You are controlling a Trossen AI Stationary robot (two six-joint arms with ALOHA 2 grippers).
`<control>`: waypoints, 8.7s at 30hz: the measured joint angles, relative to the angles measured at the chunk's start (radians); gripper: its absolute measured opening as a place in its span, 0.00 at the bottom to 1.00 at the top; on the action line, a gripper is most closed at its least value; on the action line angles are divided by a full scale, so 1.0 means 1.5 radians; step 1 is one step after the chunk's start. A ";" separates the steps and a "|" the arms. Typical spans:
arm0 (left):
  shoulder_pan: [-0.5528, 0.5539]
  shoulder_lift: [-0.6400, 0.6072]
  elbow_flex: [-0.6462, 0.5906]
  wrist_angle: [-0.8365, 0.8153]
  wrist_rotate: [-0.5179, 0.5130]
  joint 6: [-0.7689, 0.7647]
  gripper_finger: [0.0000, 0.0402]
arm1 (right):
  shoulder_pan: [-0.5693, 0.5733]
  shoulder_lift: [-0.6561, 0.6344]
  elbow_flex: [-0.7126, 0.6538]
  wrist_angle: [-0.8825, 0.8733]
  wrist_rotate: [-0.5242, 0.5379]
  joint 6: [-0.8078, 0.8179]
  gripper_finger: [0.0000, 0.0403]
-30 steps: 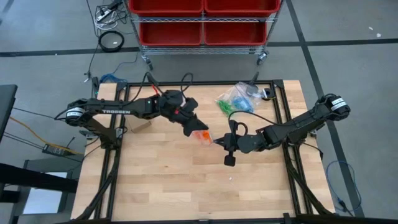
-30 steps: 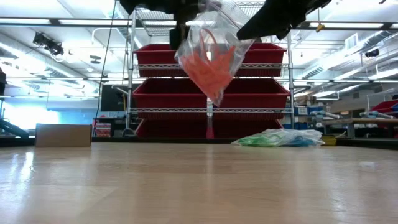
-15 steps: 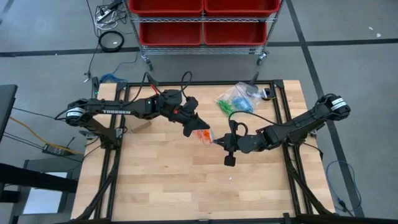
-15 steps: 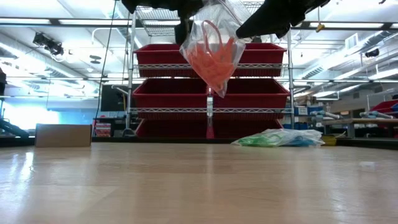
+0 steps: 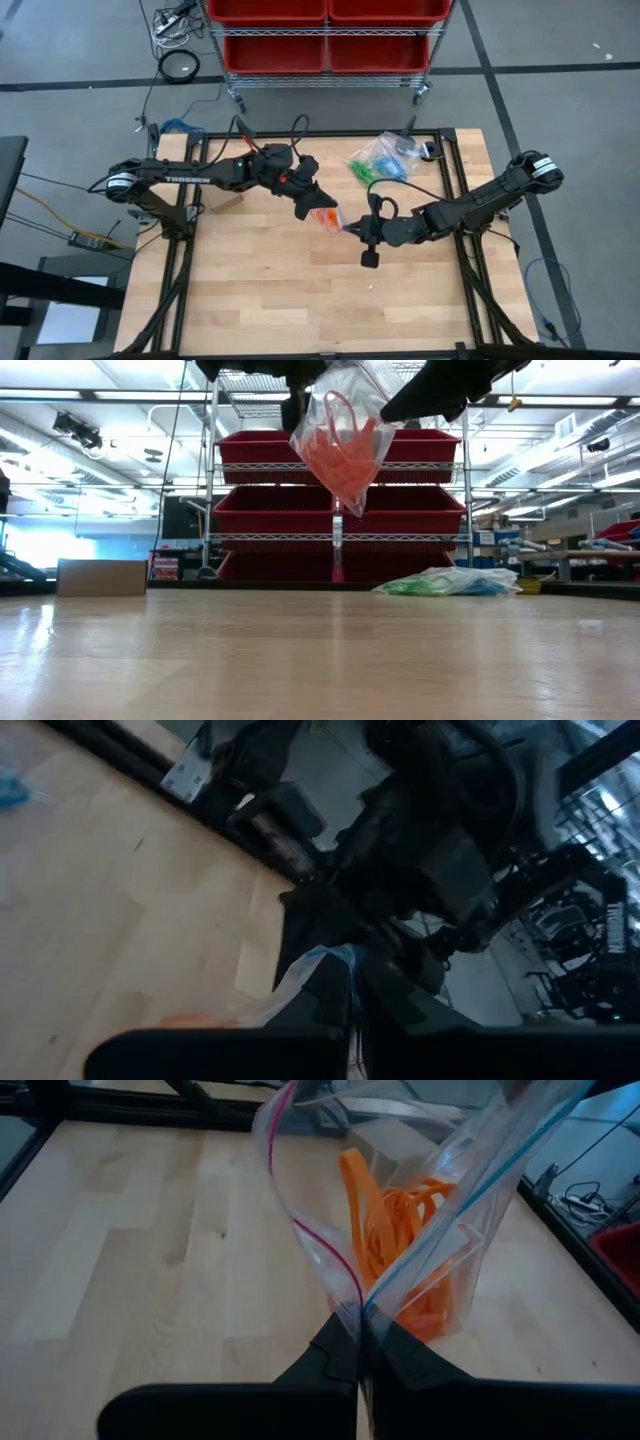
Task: Sort rubber bands
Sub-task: Close the transparent zip bag
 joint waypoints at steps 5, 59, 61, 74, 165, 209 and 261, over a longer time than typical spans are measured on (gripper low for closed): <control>0.000 0.007 0.000 -0.010 -0.003 0.070 0.05 | 0.001 0.001 -0.001 -0.010 -0.002 -0.004 0.00; -0.221 -0.288 -0.443 0.139 -0.463 0.292 0.63 | -0.041 0.000 0.016 0.010 -0.094 0.034 0.00; -0.239 -0.287 -0.471 0.182 -0.483 0.280 0.63 | -0.044 0.000 0.016 0.022 -0.098 0.033 0.00; -0.270 -0.229 -0.584 0.518 -0.538 0.281 0.63 | -0.048 0.000 0.016 0.077 -0.105 0.036 0.00; -0.331 -0.070 -0.487 0.458 -0.304 0.243 0.00 | -0.025 -0.013 0.016 -0.006 -0.232 0.122 0.37; -0.303 -0.066 0.067 -0.468 -0.276 0.418 0.00 | -0.094 0.275 0.389 -0.100 -0.402 -0.040 0.37; -0.301 -0.065 0.067 -0.570 -0.305 0.404 0.00 | -0.090 0.281 0.388 -0.516 -0.390 0.008 0.00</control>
